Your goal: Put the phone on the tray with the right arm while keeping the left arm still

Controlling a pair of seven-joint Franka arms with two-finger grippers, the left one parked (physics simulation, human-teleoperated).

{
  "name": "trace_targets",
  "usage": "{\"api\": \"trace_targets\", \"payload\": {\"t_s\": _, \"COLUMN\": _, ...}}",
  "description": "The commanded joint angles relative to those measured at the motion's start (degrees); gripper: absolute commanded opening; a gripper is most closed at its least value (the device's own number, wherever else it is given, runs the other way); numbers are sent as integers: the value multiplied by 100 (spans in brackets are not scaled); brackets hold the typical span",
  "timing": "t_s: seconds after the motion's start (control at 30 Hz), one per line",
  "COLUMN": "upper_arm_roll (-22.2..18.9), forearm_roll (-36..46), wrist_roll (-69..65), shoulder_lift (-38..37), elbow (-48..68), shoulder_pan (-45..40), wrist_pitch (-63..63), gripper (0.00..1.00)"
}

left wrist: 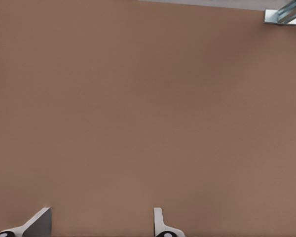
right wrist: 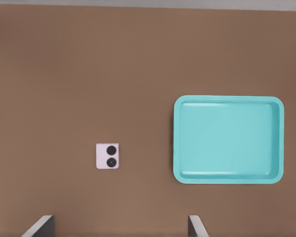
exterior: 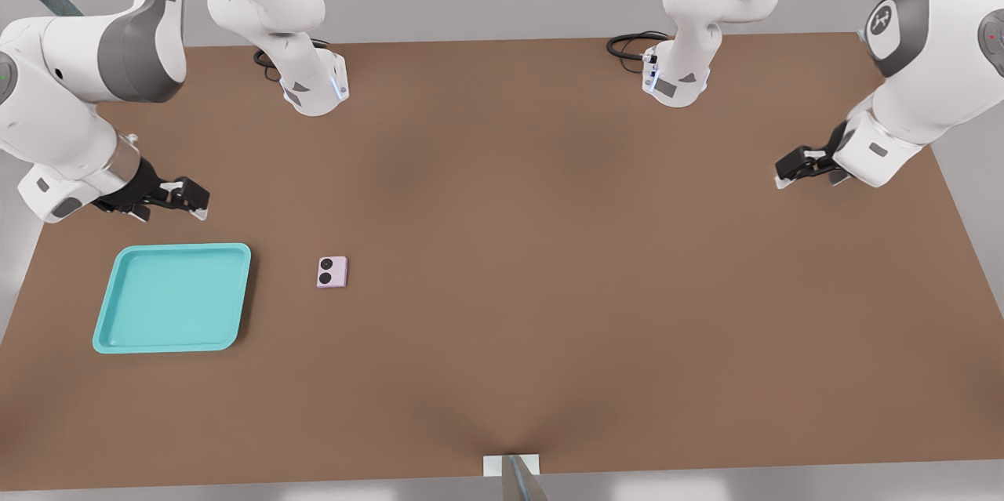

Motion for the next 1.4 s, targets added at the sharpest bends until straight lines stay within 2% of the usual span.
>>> {"api": "trace_targets", "payload": {"t_s": 0.0, "upper_arm_roll": -2, "forearm_roll": 15, "wrist_roll": -133, "shoulder_lift": -6, "elbow": 1, "shoulder_pan": -19, "wrist_pitch": 2, "gripper": 100}}
{"api": "trace_targets", "payload": {"t_s": 0.1, "upper_arm_roll": 33, "forearm_roll": 23, "wrist_roll": -54, "shoulder_lift": 274, "elbow": 1, "shoulder_pan": 104, "wrist_pitch": 108, "gripper": 100}}
{"api": "trace_targets", "payload": {"t_s": 0.2, "upper_arm_roll": 437, "forearm_roll": 23, "wrist_roll": -36, "shoulder_lift": 934, "elbow": 1, "shoulder_pan": 244, "wrist_pitch": 731, "gripper": 100}}
{"api": "trace_targets", "payload": {"t_s": 0.3, "upper_arm_roll": 446, "forearm_roll": 15, "wrist_roll": 1246, "shoulder_lift": 1514, "elbow": -341, "shoulder_pan": 1009, "wrist_pitch": 1900, "gripper": 100}}
{"api": "trace_targets", "payload": {"t_s": 0.4, "upper_arm_roll": 446, "forearm_roll": 32, "wrist_roll": 2188, "shoulder_lift": 1506, "elbow": -1272, "shoulder_pan": 992, "wrist_pitch": 2902, "gripper": 100}}
{"api": "trace_targets", "payload": {"t_s": 0.53, "upper_arm_roll": 446, "forearm_roll": 32, "wrist_roll": 2460, "shoulder_lift": 1268, "elbow": -2556, "shoulder_pan": 693, "wrist_pitch": 4476, "gripper": 100}}
{"api": "trace_targets", "payload": {"t_s": 0.73, "upper_arm_roll": 437, "forearm_roll": 23, "wrist_roll": 2715, "shoulder_lift": 1576, "elbow": -2653, "shoulder_pan": 684, "wrist_pitch": 4863, "gripper": 100}}
{"api": "trace_targets", "payload": {"t_s": 0.9, "upper_arm_roll": 683, "forearm_roll": 15, "wrist_roll": 2399, "shoulder_lift": 1567, "elbow": -2952, "shoulder_pan": 631, "wrist_pitch": 4555, "gripper": 100}}
{"api": "trace_targets", "payload": {"t_s": 1.37, "upper_arm_roll": 718, "forearm_roll": 6, "wrist_roll": 2363, "shoulder_lift": 1874, "elbow": -3857, "shoulder_pan": 543, "wrist_pitch": 5346, "gripper": 100}}
